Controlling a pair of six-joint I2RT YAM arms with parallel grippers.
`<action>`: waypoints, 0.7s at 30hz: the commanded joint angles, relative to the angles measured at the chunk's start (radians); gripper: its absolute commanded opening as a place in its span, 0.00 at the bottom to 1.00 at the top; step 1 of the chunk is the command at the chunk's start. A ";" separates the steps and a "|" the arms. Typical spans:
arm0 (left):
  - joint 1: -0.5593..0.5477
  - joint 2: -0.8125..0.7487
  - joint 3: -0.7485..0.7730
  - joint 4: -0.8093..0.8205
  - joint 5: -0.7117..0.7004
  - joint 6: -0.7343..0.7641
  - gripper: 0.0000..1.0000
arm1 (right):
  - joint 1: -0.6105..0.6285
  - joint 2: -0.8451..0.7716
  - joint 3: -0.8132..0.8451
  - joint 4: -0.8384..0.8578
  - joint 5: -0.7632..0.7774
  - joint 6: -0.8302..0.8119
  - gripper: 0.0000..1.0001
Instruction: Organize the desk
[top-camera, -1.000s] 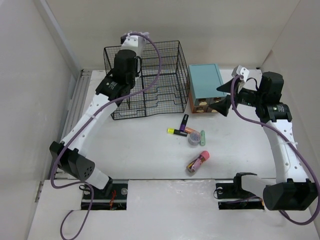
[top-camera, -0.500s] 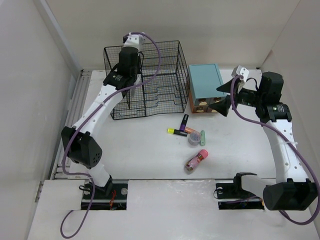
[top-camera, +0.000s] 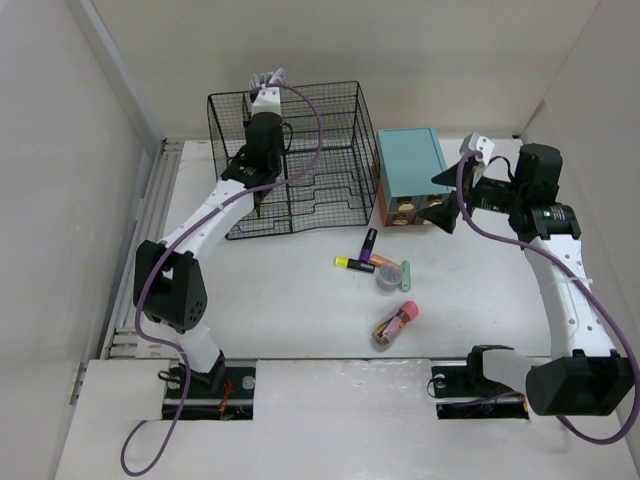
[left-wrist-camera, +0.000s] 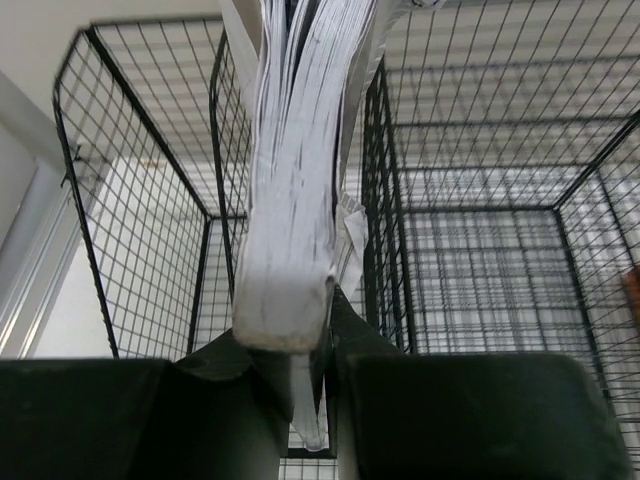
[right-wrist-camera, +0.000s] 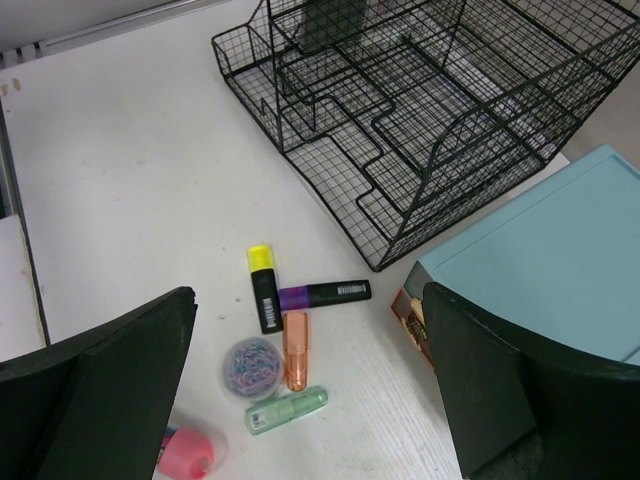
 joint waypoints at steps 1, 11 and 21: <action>0.002 -0.047 -0.074 0.297 -0.060 -0.003 0.00 | -0.005 -0.005 -0.004 -0.005 -0.039 -0.044 1.00; 0.002 -0.058 -0.215 0.447 -0.073 -0.040 0.00 | -0.005 0.004 -0.004 -0.033 -0.058 -0.074 1.00; 0.011 -0.038 -0.286 0.470 -0.064 -0.071 0.00 | -0.005 0.013 -0.004 -0.051 -0.067 -0.092 1.00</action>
